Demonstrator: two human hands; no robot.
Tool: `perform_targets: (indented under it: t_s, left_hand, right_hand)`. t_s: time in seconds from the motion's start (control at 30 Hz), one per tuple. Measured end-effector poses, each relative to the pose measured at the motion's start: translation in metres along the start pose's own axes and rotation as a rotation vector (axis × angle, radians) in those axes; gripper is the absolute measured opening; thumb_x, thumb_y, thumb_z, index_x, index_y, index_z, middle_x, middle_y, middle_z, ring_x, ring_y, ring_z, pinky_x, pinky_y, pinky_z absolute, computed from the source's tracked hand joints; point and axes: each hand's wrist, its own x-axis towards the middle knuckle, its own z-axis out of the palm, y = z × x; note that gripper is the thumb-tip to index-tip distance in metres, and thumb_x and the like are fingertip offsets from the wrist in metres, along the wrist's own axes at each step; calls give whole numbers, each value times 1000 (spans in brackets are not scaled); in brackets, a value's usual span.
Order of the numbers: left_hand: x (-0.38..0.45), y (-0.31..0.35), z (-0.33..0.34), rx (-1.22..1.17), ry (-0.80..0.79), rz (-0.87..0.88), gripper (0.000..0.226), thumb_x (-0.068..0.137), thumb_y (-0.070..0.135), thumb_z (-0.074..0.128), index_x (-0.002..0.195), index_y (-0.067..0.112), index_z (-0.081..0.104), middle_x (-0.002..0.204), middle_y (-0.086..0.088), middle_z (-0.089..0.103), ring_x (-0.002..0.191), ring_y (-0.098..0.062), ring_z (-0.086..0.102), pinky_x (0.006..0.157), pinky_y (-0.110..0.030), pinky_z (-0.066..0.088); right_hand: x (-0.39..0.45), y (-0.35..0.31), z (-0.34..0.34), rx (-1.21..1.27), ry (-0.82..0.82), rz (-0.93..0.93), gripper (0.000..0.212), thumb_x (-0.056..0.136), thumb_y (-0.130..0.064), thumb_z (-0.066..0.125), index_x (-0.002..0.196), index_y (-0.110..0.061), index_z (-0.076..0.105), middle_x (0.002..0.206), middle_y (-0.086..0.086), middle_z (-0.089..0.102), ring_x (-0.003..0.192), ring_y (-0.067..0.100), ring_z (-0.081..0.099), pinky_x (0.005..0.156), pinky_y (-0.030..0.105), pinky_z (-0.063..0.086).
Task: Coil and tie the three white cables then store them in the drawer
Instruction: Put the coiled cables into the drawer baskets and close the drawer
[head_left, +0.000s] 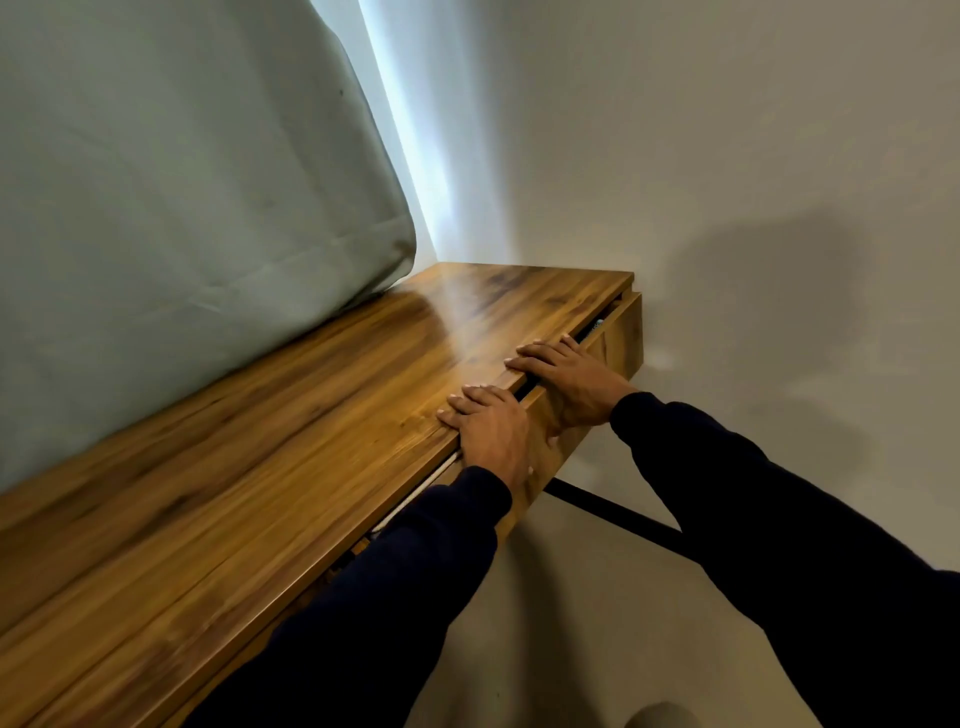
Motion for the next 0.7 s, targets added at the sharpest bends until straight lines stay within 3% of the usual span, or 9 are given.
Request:
perform_targets:
  t_s: [0.13, 0.27, 0.5, 0.7]
  left_hand:
    - [-3, 0, 2, 22, 49, 12, 97, 93, 55, 59, 148, -13, 18, 148, -43, 29, 133, -60, 38, 104, -68, 38]
    - [4, 1, 24, 48, 124, -23, 88, 98, 61, 45, 143, -12, 27, 142, -41, 40, 126, -58, 47, 101, -66, 42]
    - [7, -11, 33, 43, 194, 61, 88, 92, 56, 58, 142, -8, 24, 143, -36, 37, 130, -52, 43, 107, -59, 40]
    - [8, -13, 34, 16, 207, 68, 81, 93, 53, 58, 141, -5, 27, 141, -35, 39, 129, -52, 44, 107, -59, 40]
  right_hand:
    - [0, -9, 10, 58, 103, 39, 121, 56, -64, 87, 155, -30, 26, 159, 6, 30, 149, 32, 22, 121, 54, 6]
    - [4, -12, 17, 73, 181, 51, 112, 57, -64, 86, 149, -27, 35, 151, 8, 38, 142, 33, 31, 120, 57, 15]
    - [6, -10, 26, 113, 252, 76, 106, 57, -64, 86, 146, -26, 42, 149, 8, 42, 141, 32, 35, 120, 57, 13]
    - [5, -10, 25, -52, 254, 88, 104, 59, -75, 77, 145, -28, 42, 144, 6, 48, 136, 30, 42, 120, 60, 15]
